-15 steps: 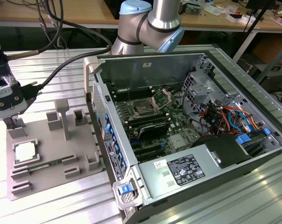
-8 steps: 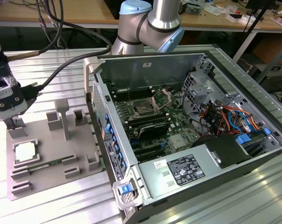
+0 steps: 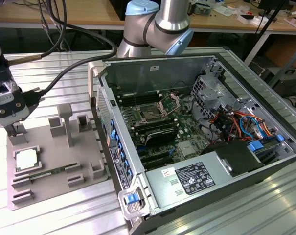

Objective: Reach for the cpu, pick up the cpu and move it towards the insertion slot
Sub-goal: 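Reach for the cpu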

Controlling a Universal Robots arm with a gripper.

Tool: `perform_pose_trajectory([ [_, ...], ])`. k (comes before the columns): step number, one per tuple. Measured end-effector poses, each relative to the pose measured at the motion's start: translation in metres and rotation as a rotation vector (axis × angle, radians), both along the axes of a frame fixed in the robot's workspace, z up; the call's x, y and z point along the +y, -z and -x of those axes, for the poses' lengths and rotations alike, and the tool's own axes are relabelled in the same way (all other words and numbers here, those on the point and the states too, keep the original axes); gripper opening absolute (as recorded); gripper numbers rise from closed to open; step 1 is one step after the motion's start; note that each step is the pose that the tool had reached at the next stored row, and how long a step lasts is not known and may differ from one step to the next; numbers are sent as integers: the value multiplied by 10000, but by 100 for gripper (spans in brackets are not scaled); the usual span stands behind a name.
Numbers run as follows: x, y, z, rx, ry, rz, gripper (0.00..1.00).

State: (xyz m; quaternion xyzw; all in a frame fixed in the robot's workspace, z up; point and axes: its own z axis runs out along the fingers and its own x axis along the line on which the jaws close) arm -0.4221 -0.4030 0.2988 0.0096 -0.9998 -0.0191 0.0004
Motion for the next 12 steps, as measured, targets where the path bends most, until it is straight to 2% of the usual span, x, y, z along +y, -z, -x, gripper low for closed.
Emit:
perform_pose_trajectory([
  [12, 0, 31, 0, -1, 0, -1, 11],
])
